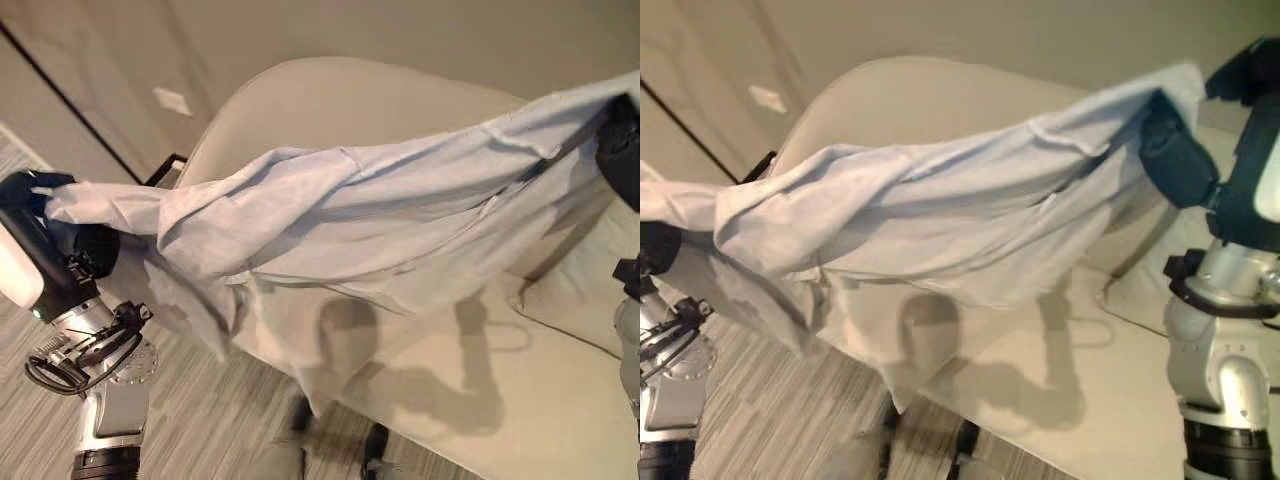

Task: Hang the clothes on the sofa on the clothes rack.

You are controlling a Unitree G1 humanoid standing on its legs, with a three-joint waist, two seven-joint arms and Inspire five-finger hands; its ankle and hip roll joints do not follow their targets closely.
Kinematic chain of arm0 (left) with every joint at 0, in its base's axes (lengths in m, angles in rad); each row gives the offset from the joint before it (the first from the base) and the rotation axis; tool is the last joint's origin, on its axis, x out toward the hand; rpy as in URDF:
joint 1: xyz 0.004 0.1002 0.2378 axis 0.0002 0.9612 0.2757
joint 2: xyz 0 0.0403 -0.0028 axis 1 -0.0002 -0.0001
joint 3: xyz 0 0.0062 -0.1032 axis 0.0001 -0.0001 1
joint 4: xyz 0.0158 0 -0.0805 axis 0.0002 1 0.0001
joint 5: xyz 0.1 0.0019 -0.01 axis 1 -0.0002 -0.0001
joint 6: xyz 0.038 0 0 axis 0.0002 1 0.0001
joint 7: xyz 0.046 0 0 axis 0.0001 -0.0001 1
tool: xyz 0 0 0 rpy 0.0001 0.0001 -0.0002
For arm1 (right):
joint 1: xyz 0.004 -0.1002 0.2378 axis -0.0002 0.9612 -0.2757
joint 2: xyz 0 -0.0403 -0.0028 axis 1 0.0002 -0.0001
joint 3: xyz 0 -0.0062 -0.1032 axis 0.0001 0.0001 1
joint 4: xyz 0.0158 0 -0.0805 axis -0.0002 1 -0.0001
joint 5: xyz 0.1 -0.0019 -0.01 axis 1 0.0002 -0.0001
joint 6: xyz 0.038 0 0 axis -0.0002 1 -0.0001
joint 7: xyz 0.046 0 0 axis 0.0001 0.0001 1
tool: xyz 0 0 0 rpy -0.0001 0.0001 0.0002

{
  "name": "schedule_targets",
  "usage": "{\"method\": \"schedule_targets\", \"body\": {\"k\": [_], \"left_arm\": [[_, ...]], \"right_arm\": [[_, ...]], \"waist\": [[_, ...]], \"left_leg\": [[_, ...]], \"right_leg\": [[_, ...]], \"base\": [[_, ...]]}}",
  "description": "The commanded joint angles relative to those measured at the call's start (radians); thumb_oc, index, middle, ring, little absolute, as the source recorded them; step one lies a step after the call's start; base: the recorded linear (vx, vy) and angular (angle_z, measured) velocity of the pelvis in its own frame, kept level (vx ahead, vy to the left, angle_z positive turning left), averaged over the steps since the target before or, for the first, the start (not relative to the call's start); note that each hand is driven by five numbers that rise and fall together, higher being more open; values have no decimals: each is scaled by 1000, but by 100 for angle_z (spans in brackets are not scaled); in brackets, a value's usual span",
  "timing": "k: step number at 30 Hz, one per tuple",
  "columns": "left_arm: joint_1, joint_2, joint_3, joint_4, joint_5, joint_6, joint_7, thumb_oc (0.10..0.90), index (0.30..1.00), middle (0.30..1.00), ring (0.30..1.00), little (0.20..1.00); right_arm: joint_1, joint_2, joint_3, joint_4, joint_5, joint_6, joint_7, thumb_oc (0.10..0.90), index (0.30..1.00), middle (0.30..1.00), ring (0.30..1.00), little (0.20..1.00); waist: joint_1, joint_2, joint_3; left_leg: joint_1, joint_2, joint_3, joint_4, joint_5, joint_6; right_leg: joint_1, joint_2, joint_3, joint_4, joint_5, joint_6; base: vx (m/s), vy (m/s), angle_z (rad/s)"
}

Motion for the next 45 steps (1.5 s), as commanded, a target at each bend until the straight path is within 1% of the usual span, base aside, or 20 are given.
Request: {"method": "schedule_targets", "body": {"k": [1, 4, 6, 7, 8, 9, 10, 14, 16, 17, 18, 23, 26, 30, 34, 37, 39, 41, 42, 45], "left_arm": [[27, 84, 24, -100, -24, -56, 33, 400, 300, 300, 300, 300], [29, 91, -3, -98, -27, -57, 39, 400, 300, 300, 300, 300], [33, 85, -32, -125, -21, -50, 23, 400, 300, 300, 300, 300], [31, 85, -52, -128, -11, -52, 11, 400, 300, 300, 300, 300], [13, 82, -120, -149, 2, -64, -33, 400, 300, 300, 300, 300], [10, 83, -123, -149, 2, -63, -34, 400, 300, 300, 300, 300], [-4, 91, -172, -142, 23, -70, -44, 400, 300, 300, 300, 300], [-36, 137, -196, -136, 70, -59, -9, 400, 300, 300, 300, 300], [-50, 145, -195, -131, 86, -51, 11, 400, 300, 300, 300, 300], [-48, 141, -200, -125, 92, -46, 8, 400, 300, 300, 300, 300], [-47, 140, -200, -125, 92, -47, 8, 400, 300, 300, 300, 300], [-6, 114, -207, -102, 82, -39, -46, 400, 300, 300, 300, 300], [-9, 88, -215, -81, 64, -29, -61, 400, 300, 300, 300, 300], [-9, 55, -237, -60, 56, -37, -82, 400, 300, 300, 300, 300], [-5, 52, -267, -72, 54, -42, -129, 400, 300, 300, 300, 300], [-7, 38, -284, -58, 21, -38, -132, 400, 300, 300, 300, 300], [10, 37, -292, -47, 13, -36, -144, 400, 300, 300, 300, 300], [14, 42, -298, -51, 15, -25, -137, 400, 300, 300, 300, 300], [-9, 53, -316, -32, 22, -18, -113, 400, 300, 300, 300, 300], [-19, 54, -326, -24, 29, -17, -105, 400, 300, 300, 300, 300]], "right_arm": [[-91, -70, -42, -81, 32, 9, -125, 400, 300, 300, 300, 300], [-70, -72, -45, -70, 33, 7, -139, 400, 300, 300, 300, 300], [-55, -64, -55, -49, 47, 17, -149, 400, 300, 300, 300, 300], [-43, -64, -65, -42, 38, 26, -155, 400, 300, 300, 300, 300], [-4, -49, -86, -24, 15, 55, -136, 400, 300, 300, 300, 300], [1, -46, -92, -28, 14, 56, -133, 400, 300, 300, 300, 300], [21, -15, -102, -15, -8, 92, -135, 400, 300, 300, 300, 300], [-32, 38, -47, -20, -52, 136, -148, 400, 300, 300, 300, 300], [-28, 66, -35, -26, -58, 134, -148, 400, 300, 300, 300, 300], [-24, 60, -41, -28, -62, 123, -147, 400, 300, 300, 300, 300], [-24, 59, -41, -27, -62, 122, -147, 400, 300, 300, 300, 300], [-8, 36, -45, -29, -24, 48, -112, 400, 300, 300, 300, 300], [-5, 29, -33, -27, -13, 28, -117, 400, 300, 300, 300, 300], [-5, 32, -17, -32, 8, 17, -102, 400, 300, 300, 300, 300], [-27, 27, 6, -44, 23, 0, -90, 400, 300, 300, 300, 300], [-36, 16, 39, -55, 32, -11, -64, 400, 300, 300, 300, 300], [-34, 5, 58, -56, 37, -20, -47, 400, 300, 300, 300, 300], [-46, 6, 89, -56, 51, -33, -49, 400, 300, 300, 300, 300], [-61, -2, 115, -46, 64, -33, -68, 400, 300, 300, 300, 300], [-68, 0, 121, -43, 66, -33, -74, 400, 300, 300, 300, 300]], "waist": [[-27, -18, -178], [-38, 6, -199], [-42, 24, -212], [-49, 31, -217], [-73, 37, -216], [-68, 32, -216], [-79, 22, -196], [-59, -9, -142], [-65, -14, -127], [-66, -23, -122], [-65, -23, -121], [-63, -44, -144], [-78, -82, -149], [-79, -123, -161], [-70, -127, -161], [-62, -118, -135], [-50, -114, -144], [-32, -97, -151], [-27, -85, -130], [-21, -75, -121]], "left_leg": [[58, 17, -57, -99, 184, 49], [85, 92, -148, -138, 281, -14], [89, 97, -186, -135, 231, -24], [80, 92, -172, -126, 162, -29], [80, 58, -125, -99, -28, -27], [76, 51, -123, -83, -42, -23], [71, -2, -110, -44, -115, 0], [62, -109, -41, 21, -178, 75], [60, -170, -34, 13, -172, 113], [48, -224, -29, 1, -146, 148], [48, -223, -29, -1, -140, 146], [63, -307, -4, -68, -98, 198], [82, -344, 7, -86, -96, 210], [84, -385, 0, -40, -141, 213], [15, -374, 38, 160, -192, 194], [-95, -314, 49, 355, -125, 160], [-110, -264, 29, 258, -139, 175], [-95, -200, -65, 34, -22, 146], [-153, -94, -159, -110, 100, 89], [-159, -61, -172, -131, 135, 70]], "right_leg": [[46, -53, 42, -59, -49, 145], [45, -105, 59, -58, -32, 191], [48, -132, 71, -63, -10, 221], [54, -155, 69, -67, 4, 236], [65, -213, 61, -67, 58, 256], [69, -219, 64, -74, 58, 256], [47, -281, 65, -63, 186, 256], [-26, -387, 18, -62, 353, 256], [-32, -345, 44, -25, 266, 240], [-37, -234, 82, 55, 110, 200], [-43, -234, 83, 67, 103, 194], [-44, 37, 82, 240, -135, 87], [-74, 153, 145, 257, -146, 56], [-19, 163, 215, 141, -125, 37], [70, 144, 208, 22, -96, 36], [115, 139, 205, 9, -113, 23], [127, 124, 212, -13, -119, 43], [134, 114, 238, -12, -146, 53], [174, 74, 298, 19, -204, 72], [171, 74, 319, 42, -214, 77]], "base": [[31, 514, 43], [39, 628, 2], [38, 504, -3], [17, 545, -3], [27, 547, -4], [-90, 714, 13], [-67, 369, 31], [-182, 517, 10], [-175, 662, -38], [-143, 499, -21], [-146, 512, 16], [-22, 276, -6], [21, 135, -9], [112, 3, -7], [93, -16, -2], [97, 65, 16], [205, 165, 14], [421, 456, -8], [495, 664, -44], [201, 312, -60]]}}
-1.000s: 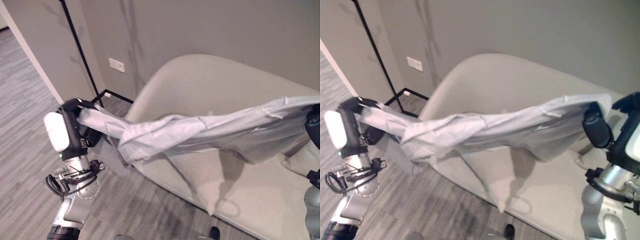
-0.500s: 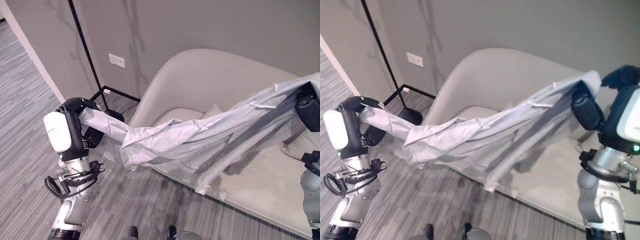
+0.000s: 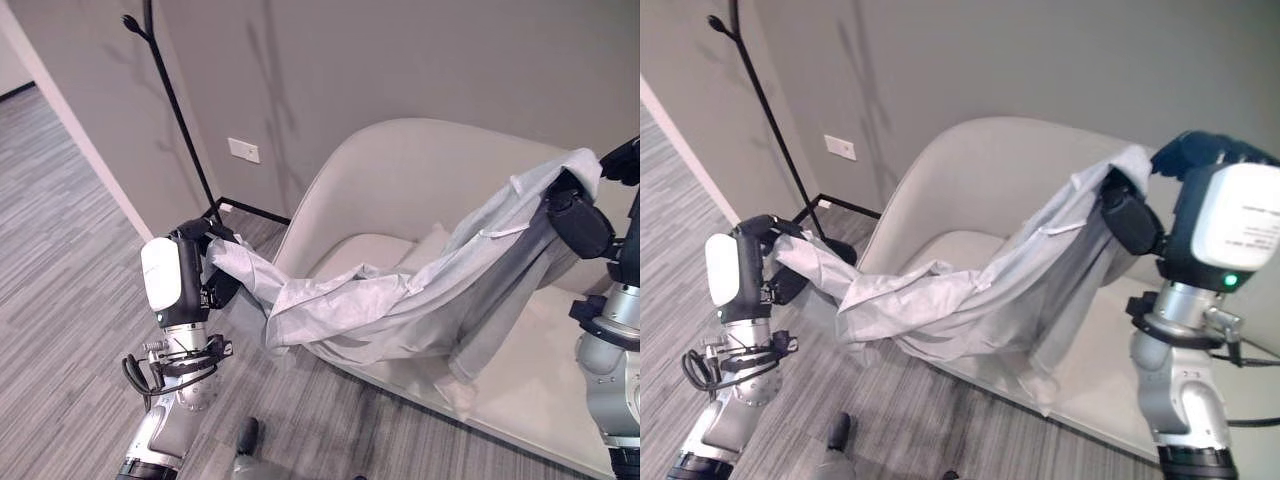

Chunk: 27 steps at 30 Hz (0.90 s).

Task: Hang the clothes on the sofa on the clothes rack.

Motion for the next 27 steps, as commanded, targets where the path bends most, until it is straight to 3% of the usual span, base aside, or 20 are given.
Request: {"method": "schedule_targets", "body": {"k": [1, 3, 5, 6, 7, 8, 9, 10, 11, 12, 13, 14, 15, 18, 19, 22, 27], "left_arm": [[-59, 64, 17, -167, 4, -39, 69, 400, 300, 300, 300, 300], [-67, 68, -3, -175, 15, -42, 66, 400, 300, 300, 300, 300], [-83, 60, -38, -161, 22, -51, 45, 400, 300, 300, 300, 300], [-125, 52, -91, -125, 19, -53, 35, 400, 300, 300, 300, 300], [-150, 90, -116, -120, 45, -53, 27, 400, 300, 300, 300, 300], [-160, 117, -117, -124, 59, -49, 30, 400, 300, 300, 300, 300], [-161, 141, -109, -137, 74, -38, 49, 400, 300, 300, 300, 300], [-157, 146, -105, -143, 82, -27, 55, 400, 300, 300, 300, 300], [-130, 147, -89, -154, 105, -28, 44, 400, 300, 300, 300, 300], [-104, 146, -77, -165, 111, -34, 32, 400, 300, 300, 300, 300], [-67, 149, -62, -163, 111, -31, 26, 400, 300, 300, 300, 300], [-53, 145, -50, -164, 108, -27, 23, 400, 300, 300, 300, 300], [-42, 126, -35, -155, 100, -21, 13, 400, 300, 300, 300, 300], [-49, 108, -33, -144, 104, -21, 16, 400, 300, 300, 300, 300], [-58, 103, -37, -142, 116, -18, 18, 400, 300, 300, 300, 300], [-46, 91, -23, -119, 145, 3, 26, 400, 300, 300, 300, 300], [-104, 101, 33, -101, 189, 56, 84, 400, 300, 300, 300, 300]], "right_arm": [[-118, -95, -63, -87, 19, -27, -68, 400, 300, 300, 300, 300], [-130, -87, -51, -92, 15, -32, -68, 400, 300, 300, 300, 300], [-103, -87, -68, -92, -6, -25, -47, 400, 300, 300, 300, 300], [-60, -76, -81, -76, -30, 0, -26, 400, 300, 300, 300, 300], [-68, -58, -68, -55, -35, 12, -22, 400, 300, 300, 300, 300], [-90, -51, -52, -53, -39, 16, -28, 400, 300, 300, 300, 300], [-127, -52, -21, -51, -51, 20, -35, 400, 300, 300, 300, 300], [-150, -46, 0, -57, -58, 21, -32, 400, 300, 300, 300, 300], [-143, -42, 2, -69, -65, 11, -12, 400, 300, 300, 300, 300], [-137, -39, -5, -81, -64, 0, -3, 400, 300, 300, 300, 300], [-159, -43, 2, -85, -57, -17, -3, 400, 300, 300, 300, 300], [-172, -41, 18, -75, -51, -23, -5, 400, 300, 300, 300, 300], [-179, -31, 31, -65, -46, -22, -7, 400, 300, 300, 300, 300], [-183, -32, 39, -61, -54, -16, -12, 400, 300, 300, 300, 300], [-175, -33, 37, -66, -58, -18, -14, 400, 300, 300, 300, 300], [-176, -28, 50, -73, -44, -30, 0, 400, 300, 300, 300, 300], [-184, -61, 90, -81, -36, -60, 31, 400, 300, 300, 300, 300]], "waist": [[26, -45, -45], [35, -29, -53], [20, -19, -73], [8, -40, -87], [3, -58, -91], [9, -61, -94], [30, -46, -94], [32, -43, -84], [22, -49, -82], [19, -53, -81], [28, -59, -76], [30, -59, -76], [22, -67, -71], [12, -77, -67], [12, -85, -71], [15, -98, -88], [17, -100, -99]], "left_leg": [[-7, 24, 9, 70, 150, -58], [10, 22, -41, 103, 136, -69], [15, 3, -15, 132, 85, -82], [6, -58, 33, 211, 33, -75], [15, -103, 73, 212, 3, -40], [27, -119, 102, 200, -5, -19], [71, -128, 153, 181, -29, 12], [94, -144, 174, 175, -37, 37], [130, -182, 184, 157, -51, 65], [146, -199, 194, 148, -46, 76], [173, -234, 221, 129, -44, 88], [191, -241, 232, 109, -41, 87], [218, -265, 233, 87, -36, 87], [239, -281, 230, 72, -39, 89], [242, -293, 228, 75, -46, 95], [253, -302, 227, 95, -82, 92], [228, -301, 233, 263, -142, 77]], "right_leg": [[101, -48, 61, -67, -43, 47], [109, -79, 98, -69, -39, 70], [132, -137, 89, -84, -22, 104], [134, -215, 74, -86, 74, 140], [74, -263, 67, -29, 196, 135], [33, -290, 51, 3, 246, 125], [-4, -347, -68, 61, 289, 89], [-18, -334, -109, 111, 260, 62], [-34, -233, -106, 150, 166, 50], [-47, -173, -107, 159, 117, 37], [-75, -80, -160, 137, 50, 27], [-86, -46, -182, 121, 32, 19], [-106, 21, -177, 84, 24, 10], [-112, 55, -131, 51, 37, 6], [-89, 59, -108, 15, 36, -14], [-39, 62, -82, -55, 65, -15], [32, 60, -75, -140, 99, -12]], "base": [[302, 513, -70], [337, 627, -79], [337, 708, -40], [388, 945, 17], [306, 893, 24], [228, 802, -2], [165, 679, -47], [248, 763, -107], [179, 541, -106], [183, 538, -57], [106, 334, 18], [116, 303, 18], [87, 108, -2], [73, 43, -4], [103, -8, 14], [130, -54, 23], [84, -69, 2]]}}
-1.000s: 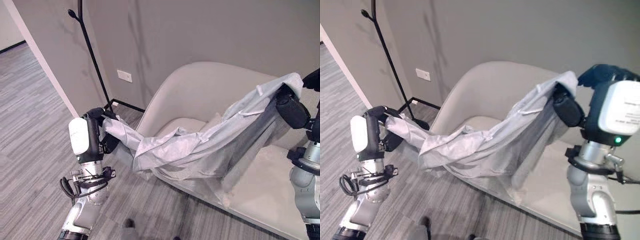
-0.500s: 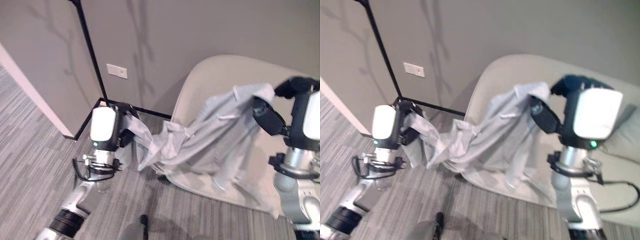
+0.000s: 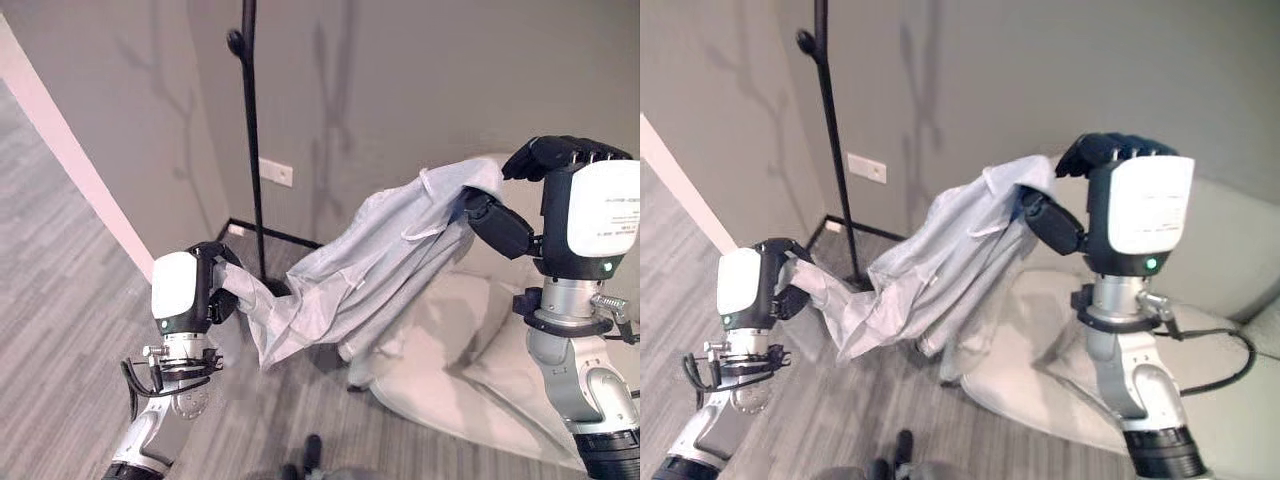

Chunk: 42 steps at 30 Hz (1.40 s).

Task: Hang the clothes on the sofa on the clothes rack.

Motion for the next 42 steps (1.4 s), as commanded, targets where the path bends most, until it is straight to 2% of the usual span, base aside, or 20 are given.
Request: {"method": "schedule_targets", "body": {"k": [1, 4, 6, 7, 8, 9, 10, 14, 15, 16, 19, 25, 31, 33, 34, 35, 37, 38, 40, 42], "left_arm": [[-157, 10, 44, -89, 60, 3, 132, 400, 300, 300, 300, 300], [-261, 66, 93, -16, 118, 78, 190, 400, 300, 300, 300, 300], [-309, 87, 105, 14, 128, 101, 212, 400, 300, 300, 300, 300], [-365, 117, 115, 37, 145, 131, 226, 400, 300, 300, 300, 300], [-462, 165, 106, 105, 161, 177, 241, 400, 300, 300, 300, 300], [-475, 166, 102, 116, 159, 178, 245, 400, 300, 300, 300, 300], [-550, 204, 73, 164, 160, 199, 257, 400, 300, 300, 300, 300], [-753, 374, -2, 313, 173, 261, 266, 400, 300, 300, 300, 300], [-801, 428, -11, 360, 165, 271, 254, 400, 300, 300, 300, 300], [-854, 469, -28, 430, 131, 283, 257, 400, 300, 300, 300, 300], [-900, 520, -59, 480, 112, 287, 261, 400, 300, 300, 300, 300], [-995, 625, -151, 659, 30, 275, 225, 400, 300, 300, 300, 300], [-1136, 697, -300, 847, -44, 248, 199, 400, 300, 300, 300, 300], [-1186, 704, -342, 901, -77, 244, 184, 400, 300, 300, 300, 300], [-1222, 709, -374, 923, -93, 240, 176, 400, 300, 300, 300, 300], [-1240, 707, -398, 945, -104, 236, 160, 400, 300, 300, 300, 300], [-1273, 703, -429, 980, -119, 229, 158, 400, 300, 300, 300, 300], [-1304, 673, -504, 1050, -122, 222, 121, 400, 300, 300, 300, 300], [-1346, 641, -563, 1111, -119, 205, 95, 400, 300, 300, 300, 300], [-1392, 602, -610, 1146, -123, 195, 89, 400, 300, 300, 300, 300]], "right_arm": [[-87, -107, -52, -32, 27, -21, -32, 400, 300, 300, 300, 300], [-109, -195, -22, 4, 28, -32, -1, 400, 300, 300, 300, 300], [-125, -217, -10, 27, 33, -32, 2, 400, 300, 300, 300, 300], [-143, -242, -4, 46, 38, -33, 4, 400, 300, 300, 300, 300], [-199, -289, 17, 75, 45, -43, 9, 400, 300, 300, 300, 300], [-210, -292, 22, 82, 47, -44, 7, 400, 300, 300, 300, 300], [-262, -327, 52, 114, 49, -45, 5, 400, 300, 300, 300, 300], [-440, -432, 119, 213, 54, -33, -26, 400, 300, 300, 300, 300], [-479, -476, 128, 264, 32, -10, -37, 400, 300, 300, 300, 300], [-514, -497, 129, 299, 22, 19, -38, 400, 300, 300, 300, 300], [-570, -520, 153, 347, 22, 45, -57, 400, 300, 300, 300, 300], [-767, -611, 302, 585, 66, 101, -69, 400, 300, 300, 300, 300], [-1045, -680, 531, 858, 160, 124, -77, 400, 300, 300, 300, 300], [-1134, -688, 597, 932, 199, 124, -71, 400, 300, 300, 300, 300], [-1184, -697, 643, 981, 219, 124, -69, 400, 300, 300, 300, 300], [-1206, -696, 668, 1015, 237, 123, -58, 400, 300, 300, 300, 300], [-1270, -683, 721, 1057, 265, 114, -54, 400, 300, 300, 300, 300], [-1322, -659, 787, 1139, 301, 104, -35, 400, 300, 300, 300, 300], [-1359, -629, 846, 1192, 324, 94, -9, 400, 300, 300, 300, 300], [-1376, -600, 894, 1241, 345, 84, 4, 400, 300, 300, 300, 300]], "waist": [[-27, 7, -131], [-27, 4, -119], [-29, 9, -123], [-30, 13, -130], [-27, 16, -143], [-26, 14, -142], [-20, 20, -149], [2, 52, -156], [-3, 65, -162], [-13, 92, -195], [-19, 95, -220], [-24, 95, -274], [-27, 96, -290], [-27, 97, -284], [-28, 98, -271], [-33, 104, -259], [-35, 110, -244], [-36, 134, -217], [-49, 146, -203], [-75, 150, -185]], "left_leg": [[-29, 84, 12, 31, -28, -35], [-150, 113, 17, 269, 81, -59], [-173, 124, 18, 284, 83, -57], [-187, 129, 22, 259, 74, -54], [-181, 127, 22, 157, 32, -44], [-174, 125, 25, 143, 34, -42], [-165, 118, 9, 36, 44, -44], [-193, 94, -83, -223, 176, -78], [-192, 96, -91, -284, 183, -82], [-137, 107, -85, -311, 231, -80], [-101, 90, -76, -320, 227, -68], [-43, 57, -31, -326, 182, -38], [-8, 29, 6, -322, 140, -15], [7, 24, 9, -321, 129, -5], [17, 18, 13, -318, 126, 1], [30, 19, 8, -318, 125, 9], [43, 23, 7, -318, 122, 14], [75, 38, 11, -321, 112, 23], [102, 50, 2, -327, 94, 18], [116, 54, -30, -324, 91, 10]], "right_leg": [[76, -39, 11, 30, -141, 175], [119, -31, 25, 13, -150, 152], [127, -29, 31, 6, -152, 153], [132, -32, 32, 0, -154, 157], [133, -40, 41, -10, -159, 169], [133, -43, 43, -11, -159, 170], [137, -44, 53, -15, -165, 177], [175, -34, 98, -16, -208, 186], [192, -33, 112, -6, -231, 193], [206, -38, 122, 9, -246, 204], [208, -68, 127, 21, -246, 221], [195, -136, 160, 36, -222, 276], [180, -178, 175, 85, -190, 312], [147, -185, 172, 168, -151, 320], [119, -187, 174, 247, -100, 328], [91, -184, 176, 315, -51, 327], [59, -179, 179, 383, -25, 324], [0, -193, 122, 469, -3, 314], [-61, -182, 49, 447, -67, 283], [-99, -127, 47, 331, -111, 268]], "base": [[11, -68, 22], [62, -43, 0], [77, 5, 11], [164, 91, -20], [148, 88, -25], [195, 127, -24], [187, 105, -27], [231, 138, -12], [412, 267, -58], [330, 225, -58], [286, 226, -59], [180, 170, -31], [144, 139, -11], [107, 101, -2], [67, 98, -5], [17, 68, -20], [21, 87, -20], [97, 123, -28], [153, 40, -42], [161, -83, 0]]}}
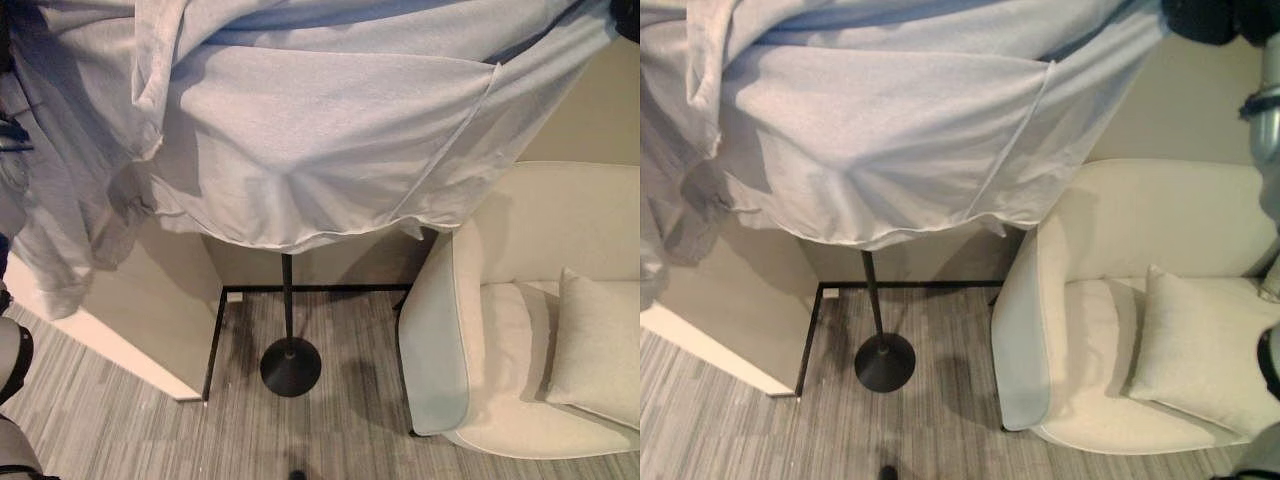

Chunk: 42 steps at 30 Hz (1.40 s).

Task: Hang the clothes on the sofa on the clothes rack.

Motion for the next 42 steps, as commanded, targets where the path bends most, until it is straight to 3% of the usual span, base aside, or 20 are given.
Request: {"method": "schedule_targets", "body": {"k": [1, 2, 3, 4, 12, 16, 17, 22, 25, 27, 30, 32, 34, 35, 36, 37, 38, 39, 42], "left_arm": [[-101, 16, 47, 113, -39, 28, 15, 400, 300, 300, 300, 300], [-77, 0, 24, 168, -34, 18, 0, 400, 300, 300, 300, 300], [-78, -2, 23, 171, -35, 15, 1, 400, 300, 300, 300, 300], [-90, -45, 15, 205, -50, 11, -40, 400, 300, 300, 300, 300], [24, -107, 48, 271, -36, -1, -99, 400, 300, 300, 300, 300], [143, -161, 109, 266, -10, 9, -123, 400, 300, 300, 300, 300], [216, -194, 137, 278, 13, 23, -133, 400, 300, 300, 300, 300], [396, -263, 223, 259, 35, 39, -150, 400, 300, 300, 300, 300], [573, -332, 324, 157, 52, 44, -138, 400, 300, 300, 300, 300], [603, -351, 339, 145, 49, 45, -135, 400, 300, 300, 300, 300], [685, -418, 396, 107, 26, 49, -116, 400, 300, 300, 300, 300], [752, -478, 439, 19, -2, 47, -92, 400, 300, 300, 300, 300], [805, -538, 490, -66, -84, 19, -64, 400, 300, 300, 300, 300], [824, -570, 506, -109, -132, -5, -52, 400, 300, 300, 300, 300], [841, -604, 522, -165, -198, -41, -39, 400, 300, 300, 300, 300], [862, -636, 535, -223, -272, -74, -38, 483, 425, 425, 425, 425], [890, -722, 565, -309, -504, -150, -70, 800, 900, 900, 900, 900], [891, -722, 565, -309, -504, -150, -70, 800, 900, 900, 900, 900], [934, -824, 579, -463, -897, -227, -190, 800, 900, 900, 900, 900]], "right_arm": [[-55, -70, -11, 152, 113, 81, 15, 400, 300, 300, 300, 300], [-52, -68, 26, 182, 101, 77, 38, 400, 300, 300, 300, 300], [-55, -69, 29, 182, 102, 77, 39, 400, 300, 300, 300, 300], [-57, -18, 41, 214, 99, 74, 69, 400, 300, 300, 300, 300], [25, 65, 53, 271, 54, 59, 128, 400, 300, 300, 300, 300], [148, 87, -49, 250, 71, 50, 136, 400, 300, 300, 300, 300], [241, 113, -129, 197, 97, 40, 133, 400, 300, 300, 300, 300], [440, 159, -281, -44, 105, 16, 136, 400, 300, 300, 300, 300], [655, 242, -463, -346, 92, -24, 107, 400, 300, 300, 300, 300], [704, 267, -502, -399, 93, -29, 106, 400, 300, 300, 300, 300], [810, 369, -585, -508, 130, -64, 89, 400, 300, 300, 300, 300], [897, 448, -623, -587, 151, -83, 94, 536, 505, 505, 505, 505], [964, 527, -637, -623, 188, -99, 98, 605, 608, 608, 608, 608], [988, 572, -636, -623, 222, -110, 104, 800, 900, 900, 900, 900], [1011, 618, -633, -620, 266, -118, 111, 800, 900, 900, 900, 900], [1026, 658, -628, -621, 320, -130, 123, 800, 900, 900, 900, 900], [1062, 745, -608, -617, 466, -155, 162, 800, 900, 900, 900, 900], [1063, 745, -607, -617, 467, -156, 163, 800, 900, 900, 900, 900], [1125, 820, -557, -651, 743, -164, 305, 800, 900, 900, 900, 900]], "waist": [[-12, -6, -117], [-30, -24, -104], [-31, -22, -100], [-25, -40, -112], [-8, -51, -158], [2, -51, -148], [2, -52, -139], [1, -48, -135], [3, -45, -124], [3, -47, -126], [5, -47, -126], [8, -50, -125], [11, -52, -124], [11, -54, -123], [13, -56, -119], [14, -58, -117], [12, -61, -114], [11, -59, -117], [7, -60, -113]], "left_leg": [[-30, 22, -44, 3, -47, -117], [-15, 23, -61, 8, -60, -128], [-10, 24, -63, 8, -60, -128], [-8, 27, -51, 9, -76, -129], [-20, 71, -69, 2, -79, -155], [-39, 86, -76, 2, -73, -164], [-45, 91, -80, 1, -71, -166], [-43, 96, -82, 1, -76, -167], [-40, 98, -81, 1, -85, -165], [-39, 98, -83, 1, -87, -164], [-38, 97, -85, 1, -92, -160], [-39, 94, -87, 1, -93, -156], [-37, 93, -89, 1, -97, -154], [-38, 92, -91, 1, -97, -153], [-39, 91, -91, 1, -95, -153], [-41, 89, -93, 1, -94, -152], [-46, 84, -93, 1, -83, -152], [-44, 86, -94, 1, -91, -151], [-49, 82, -93, 1, -84, -150]], "right_leg": [[-28, 83, 30, -338, 173, -15], [4, 93, 66, -480, 201, 5], [16, 93, 64, -494, 207, 5], [48, 92, 88, -542, 214, -4], [100, 117, 75, -643, 236, -22], [101, 130, 69, -643, 223, -34], [100, 138, 71, -643, 215, -39], [105, 145, 73, -643, 206, -47], [109, 147, 77, -643, 197, -51], [109, 147, 77, -643, 195, -52], [112, 145, 77, -643, 190, -55], [113, 141, 77, -643, 189, -58], [117, 139, 78, -643, 187, -61], [117, 138, 77, -643, 187, -62], [117, 136, 76, -643, 189, -64], [116, 136, 77, -643, 190, -64], [113, 131, 78, -643, 200, -67], [115, 133, 77, -643, 193, -66], [112, 130, 75, -643, 200, -68]], "base": [[191, -155, 12], [137, -115, 15], [171, -151, 43], [78, -75, 72], [116, -123, 19], [21, -83, 8], [28, -90, 18], [53, -31, -3], [67, -10, 1], [46, 1, 0], [47, 13, 2], [43, 17, 5], [37, 16, 2], [0, 0, 0], [0, 0, 0], [0, 0, 0], [0, 0, 0], [0, 0, 0], [0, 0, 0]]}}
